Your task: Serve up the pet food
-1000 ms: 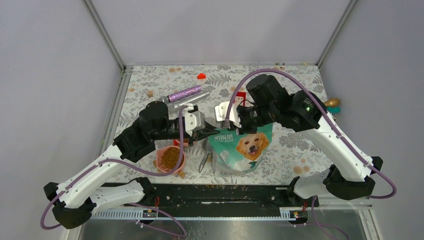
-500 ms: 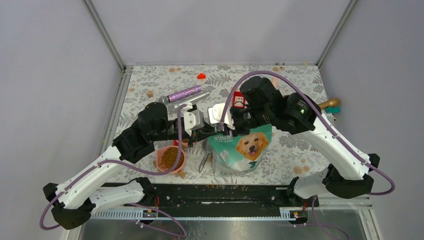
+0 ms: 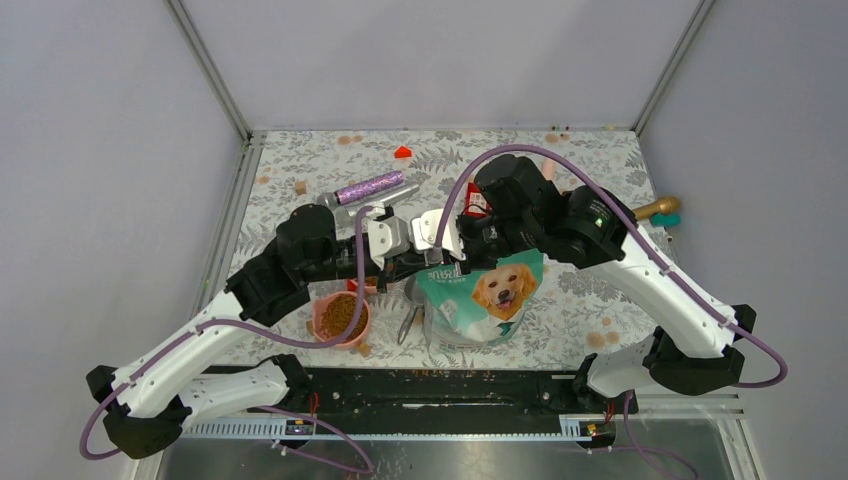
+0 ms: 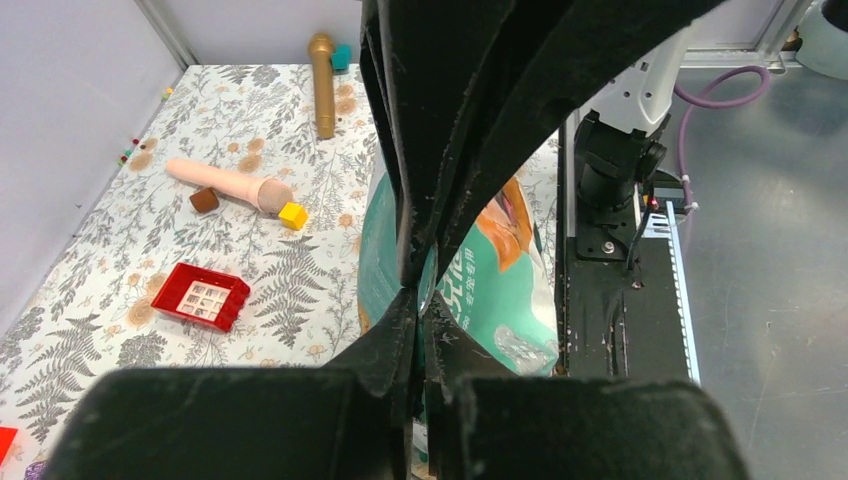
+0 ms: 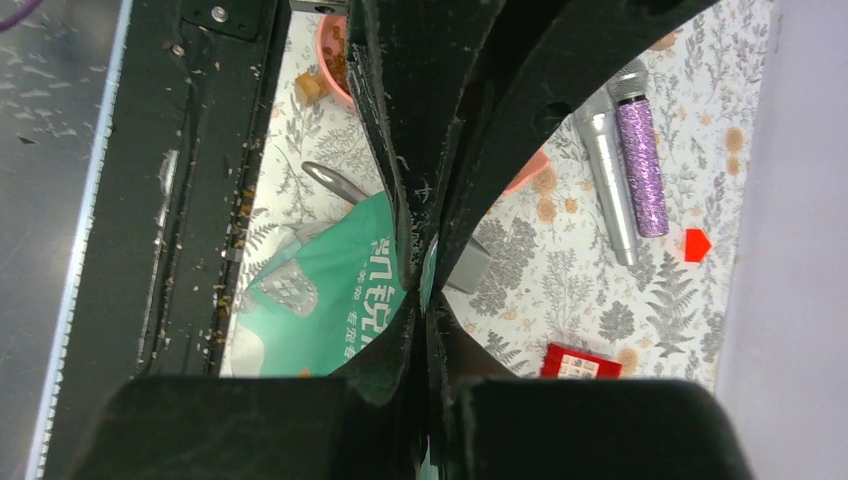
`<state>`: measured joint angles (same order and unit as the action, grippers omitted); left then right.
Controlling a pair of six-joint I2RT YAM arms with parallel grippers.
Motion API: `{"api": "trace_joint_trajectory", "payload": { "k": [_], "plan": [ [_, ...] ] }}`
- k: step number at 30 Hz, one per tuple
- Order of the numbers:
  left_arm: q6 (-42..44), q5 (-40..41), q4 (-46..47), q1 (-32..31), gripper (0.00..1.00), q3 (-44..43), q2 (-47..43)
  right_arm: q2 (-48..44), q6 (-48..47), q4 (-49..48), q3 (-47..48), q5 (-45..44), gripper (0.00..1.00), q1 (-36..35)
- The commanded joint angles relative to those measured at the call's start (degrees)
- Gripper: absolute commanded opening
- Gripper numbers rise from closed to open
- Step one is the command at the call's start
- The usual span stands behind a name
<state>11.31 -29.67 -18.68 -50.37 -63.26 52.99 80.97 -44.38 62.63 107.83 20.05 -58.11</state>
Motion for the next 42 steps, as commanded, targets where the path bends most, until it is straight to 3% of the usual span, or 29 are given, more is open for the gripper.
{"api": "trace_joint_trajectory", "payload": {
  "k": [1,4,9,12,14,16,18,20,21,23,25,26,27,31,35,38,42],
  "plan": [
    [-0.2,0.9,8.2,-0.2,0.0,-1.2,-1.7,-0.8,-3.7,4.7,1.3,-6.9,0.0,-0.5],
    [0.6,2.7,7.5,-0.3,0.0,-0.8,-2.2,-1.3,-5.3,7.1,-0.2,-12.0,0.0,-0.2],
    [1.4,5.9,6.5,-0.2,0.0,0.6,-2.3,-1.6,-8.3,16.8,3.9,-6.2,0.0,2.3],
    [1.4,6.1,7.4,-0.3,0.0,0.7,-1.6,-3.6,-7.5,13.0,2.2,-7.0,0.01,2.5],
    [0.3,6.3,8.5,-0.2,0.0,-0.2,-0.3,-4.9,-5.9,8.3,-0.1,-8.8,0.29,2.5],
    [-0.4,5.9,8.5,-0.3,0.0,-1.6,1.5,-6.0,-5.2,6.4,-1.5,-9.8,0.41,2.5],
    [-1.1,2.4,6.0,-0.5,0.12,-4.3,3.9,-7.7,-3.9,5.5,-2.5,-9.4,0.59,2.5],
    [-1.0,1.8,5.7,-1.0,0.26,-4.2,3.6,-9.2,-3.6,4.8,-3.3,-9.3,0.9,2.5],
    [-0.9,1.7,5.8,-1.2,0.33,-4.0,3.2,-10.1,-3.5,4.2,-3.8,-9.4,0.98,2.6],
    [-0.7,1.4,5.8,-1.6,0.5,-3.8,2.1,-12.3,-3.3,1.9,-5.0,-9.5,1.0,2.6],
    [-0.8,0.9,5.8,-1.8,0.75,-3.6,0.8,-14.7,-2.9,-1.1,-6.8,-10.5,1.0,2.6],
    [-0.9,0.8,6.0,-1.8,0.94,-3.7,0.1,-15.8,-2.5,-3.1,-7.5,-11.1,1.0,2.9],
    [-1.4,1.0,6.4,-1.8,0.98,-3.7,-0.5,-16.7,-1.9,-4.9,-8.1,-11.3,1.0,3.3],
    [-6.4,8.0,7.7,-1.8,0.99,-6.3,-1.6,-19.4,4.0,-15.2,-9.0,-14.3,1.0,6.7],
    [-19.7,35.0,4.8,-1.8,0.99,-14.2,1.4,-20.5,14.2,-26.8,-10.7,-19.2,1.0,14.1],
    [-26.8,51.8,-6.2,1.2,0.99,-24.1,7.9,-20.1,23.2,-34.6,-12.1,-22.4,0.99,22.1],
    [-34.6,50.5,-16.6,12.9,0.99,-32.0,18.2,-16.2,41.5,-36.6,-10.6,-23.5,0.99,37.0]
  ]
}}
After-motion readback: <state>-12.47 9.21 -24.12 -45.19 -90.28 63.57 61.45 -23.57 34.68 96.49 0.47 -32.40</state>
